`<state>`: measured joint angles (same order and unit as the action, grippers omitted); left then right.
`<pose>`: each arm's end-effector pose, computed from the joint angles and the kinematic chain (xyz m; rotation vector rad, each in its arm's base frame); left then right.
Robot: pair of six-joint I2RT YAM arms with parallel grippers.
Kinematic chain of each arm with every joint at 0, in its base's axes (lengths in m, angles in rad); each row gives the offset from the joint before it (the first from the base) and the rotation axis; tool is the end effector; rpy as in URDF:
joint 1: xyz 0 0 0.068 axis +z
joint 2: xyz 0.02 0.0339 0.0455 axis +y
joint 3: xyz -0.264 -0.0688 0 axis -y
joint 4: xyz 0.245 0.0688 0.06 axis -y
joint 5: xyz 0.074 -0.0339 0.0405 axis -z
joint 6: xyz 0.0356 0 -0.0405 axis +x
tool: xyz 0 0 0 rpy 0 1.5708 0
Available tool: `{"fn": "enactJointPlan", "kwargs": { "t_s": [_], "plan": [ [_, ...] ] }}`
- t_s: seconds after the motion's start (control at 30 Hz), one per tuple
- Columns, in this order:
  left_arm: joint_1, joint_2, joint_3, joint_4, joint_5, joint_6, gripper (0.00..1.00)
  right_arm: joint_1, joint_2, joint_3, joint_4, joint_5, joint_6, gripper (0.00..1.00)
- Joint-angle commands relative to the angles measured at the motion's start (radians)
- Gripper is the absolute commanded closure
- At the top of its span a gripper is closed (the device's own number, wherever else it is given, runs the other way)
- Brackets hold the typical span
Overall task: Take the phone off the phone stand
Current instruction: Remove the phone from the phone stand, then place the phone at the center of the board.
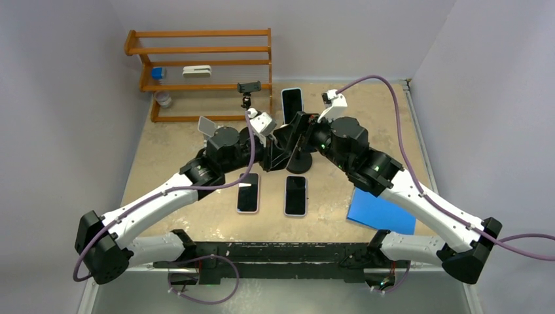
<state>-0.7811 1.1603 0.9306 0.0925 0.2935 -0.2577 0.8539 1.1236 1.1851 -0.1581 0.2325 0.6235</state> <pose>0.1873 -0.2002 0.3434 0.6882 1.6752 -1.0074 0.1736 0.1867 0.4160 -0.0168 1.7494 0.9132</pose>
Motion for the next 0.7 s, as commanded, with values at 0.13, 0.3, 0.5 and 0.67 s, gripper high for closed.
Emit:
{"fn": "enactJointPlan", "kwargs": {
  "t_s": [0.13, 0.3, 0.5, 0.67],
  "plan": [
    [0.032, -0.122, -0.037, -0.181, -0.213, -0.084, 1.00, 0.001, -0.082, 0.025, 0.078, 0.010, -0.074, 0.01],
    [0.126, -0.149, -0.050, -0.357, -0.248, -0.179, 1.00, 0.000, -0.161, -0.054, 0.116, 0.059, -0.120, 0.01],
    [0.314, -0.052, -0.039, -0.563, -0.164, -0.253, 1.00, 0.002, -0.232, -0.207, 0.198, 0.047, -0.124, 0.01],
    [0.424, 0.041, -0.036, -0.633, -0.122, -0.241, 1.00, 0.002, -0.238, -0.267, 0.239, 0.013, -0.109, 0.01]
  ]
}}
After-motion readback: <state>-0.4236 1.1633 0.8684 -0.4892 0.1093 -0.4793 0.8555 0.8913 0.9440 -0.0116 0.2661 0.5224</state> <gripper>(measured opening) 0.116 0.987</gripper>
